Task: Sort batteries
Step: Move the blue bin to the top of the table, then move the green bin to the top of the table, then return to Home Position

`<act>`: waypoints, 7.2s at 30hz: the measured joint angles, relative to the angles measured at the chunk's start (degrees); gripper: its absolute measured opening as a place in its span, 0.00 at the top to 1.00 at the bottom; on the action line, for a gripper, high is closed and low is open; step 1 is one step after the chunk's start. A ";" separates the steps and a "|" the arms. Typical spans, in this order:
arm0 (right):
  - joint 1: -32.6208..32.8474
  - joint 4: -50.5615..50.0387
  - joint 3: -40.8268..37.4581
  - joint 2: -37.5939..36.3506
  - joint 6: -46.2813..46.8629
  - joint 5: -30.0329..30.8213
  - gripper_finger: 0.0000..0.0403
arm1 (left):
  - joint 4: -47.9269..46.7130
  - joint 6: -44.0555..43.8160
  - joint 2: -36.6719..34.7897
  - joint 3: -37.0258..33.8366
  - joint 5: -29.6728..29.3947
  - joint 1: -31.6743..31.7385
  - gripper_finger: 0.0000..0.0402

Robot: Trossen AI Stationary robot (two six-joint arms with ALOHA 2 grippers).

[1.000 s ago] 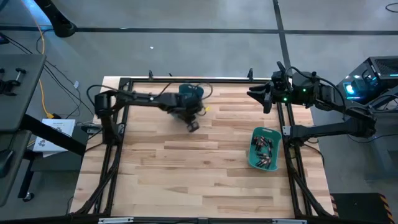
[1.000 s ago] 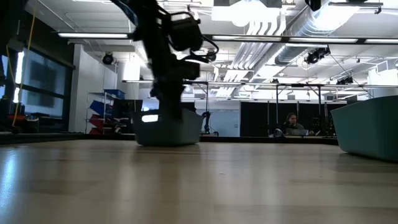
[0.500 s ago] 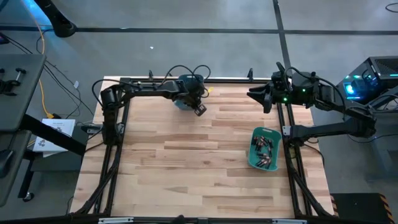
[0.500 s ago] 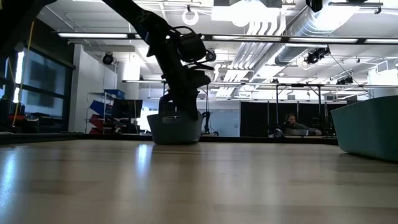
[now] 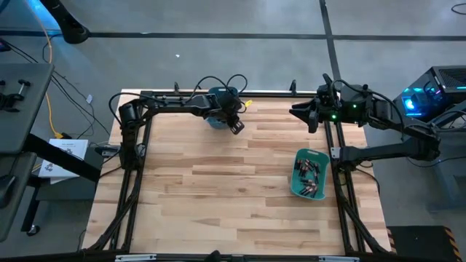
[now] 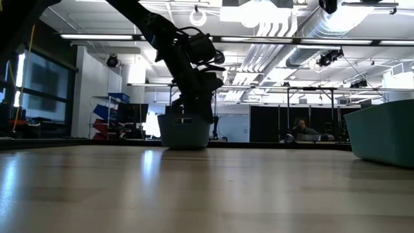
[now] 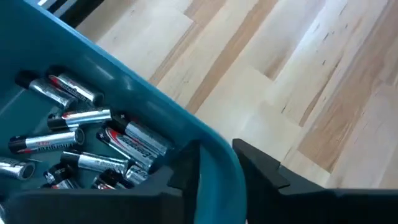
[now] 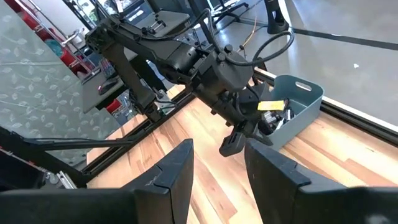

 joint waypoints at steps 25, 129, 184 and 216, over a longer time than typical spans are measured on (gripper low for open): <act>20.93 -11.60 -25.42 2.66 1.36 -26.93 0.66 | 0.64 -0.97 -20.90 0.20 2.23 -1.93 0.51; -8.81 16.93 4.79 58.12 -46.82 -4.28 0.67 | -15.19 -3.15 -25.72 0.07 -5.06 -9.35 0.53; -15.78 23.84 -22.21 36.20 -19.69 -0.98 0.81 | 23.62 -17.96 -25.85 -43.13 -3.65 3.65 0.83; -10.89 43.22 -52.27 -37.46 7.47 -24.89 0.81 | 8.22 -16.38 -74.02 -43.10 -3.54 -1.64 0.83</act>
